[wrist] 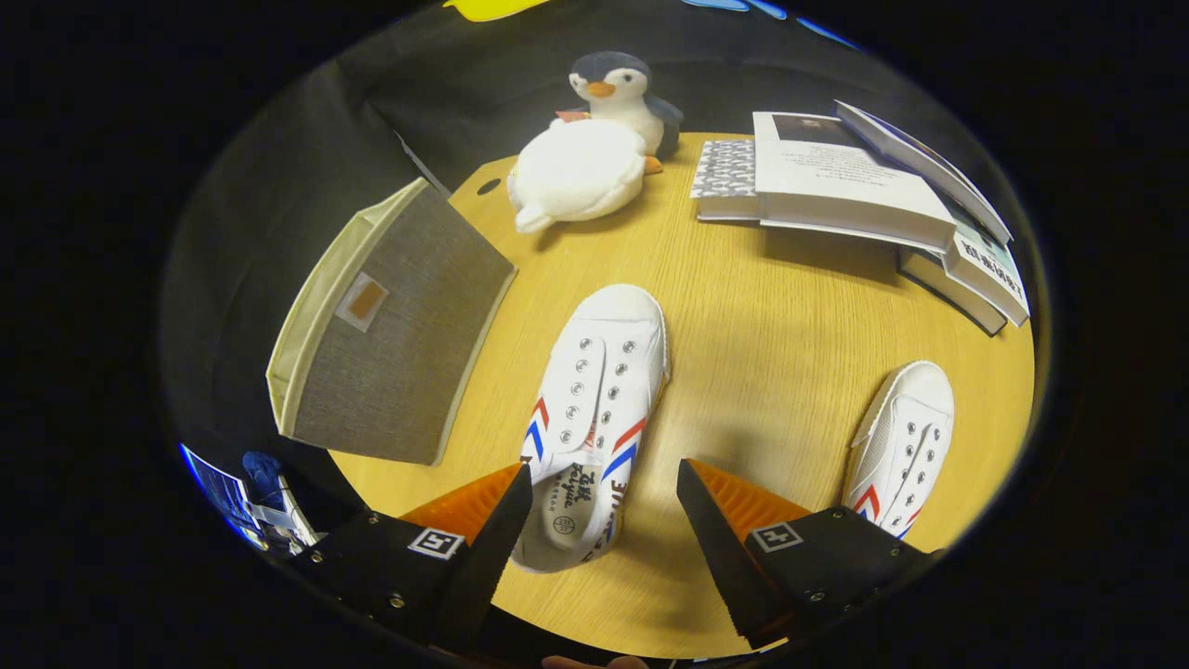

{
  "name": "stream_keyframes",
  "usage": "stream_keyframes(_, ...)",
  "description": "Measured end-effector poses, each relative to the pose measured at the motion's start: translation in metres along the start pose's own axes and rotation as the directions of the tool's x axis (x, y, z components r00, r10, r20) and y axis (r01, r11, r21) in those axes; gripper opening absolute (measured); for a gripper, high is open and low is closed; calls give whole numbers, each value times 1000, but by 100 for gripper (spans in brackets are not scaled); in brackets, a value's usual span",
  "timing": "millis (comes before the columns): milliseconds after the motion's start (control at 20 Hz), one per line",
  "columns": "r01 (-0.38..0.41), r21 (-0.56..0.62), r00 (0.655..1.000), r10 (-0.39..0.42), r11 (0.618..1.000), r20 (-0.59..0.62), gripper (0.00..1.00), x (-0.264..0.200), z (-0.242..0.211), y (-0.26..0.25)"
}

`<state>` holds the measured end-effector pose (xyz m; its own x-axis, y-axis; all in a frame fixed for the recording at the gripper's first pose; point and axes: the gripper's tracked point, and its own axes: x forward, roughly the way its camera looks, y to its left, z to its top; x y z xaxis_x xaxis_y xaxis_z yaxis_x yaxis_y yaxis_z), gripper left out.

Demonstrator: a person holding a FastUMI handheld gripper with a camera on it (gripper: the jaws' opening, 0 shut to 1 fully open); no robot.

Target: Open the storage box then place both shoes into the box .Put the left shoe in first, then the right shoe, with the right side of both shoes facing outward in a uniform manner.

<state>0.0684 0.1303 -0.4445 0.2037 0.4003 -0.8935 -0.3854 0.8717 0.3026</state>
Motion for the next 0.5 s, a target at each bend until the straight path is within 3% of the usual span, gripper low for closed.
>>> stream_keyframes(200,58,-54,995,-62,997,-82,92,32,-4,-7)
stream_keyframes(300,10,-32,992,-14,999,-129,74,40,-8,5)
stream_keyframes(450,26,43,992,-20,999,-122,21,29,2,0)
stream_keyframes(500,19,100,992,-7,995,-125,15,33,-4,0)
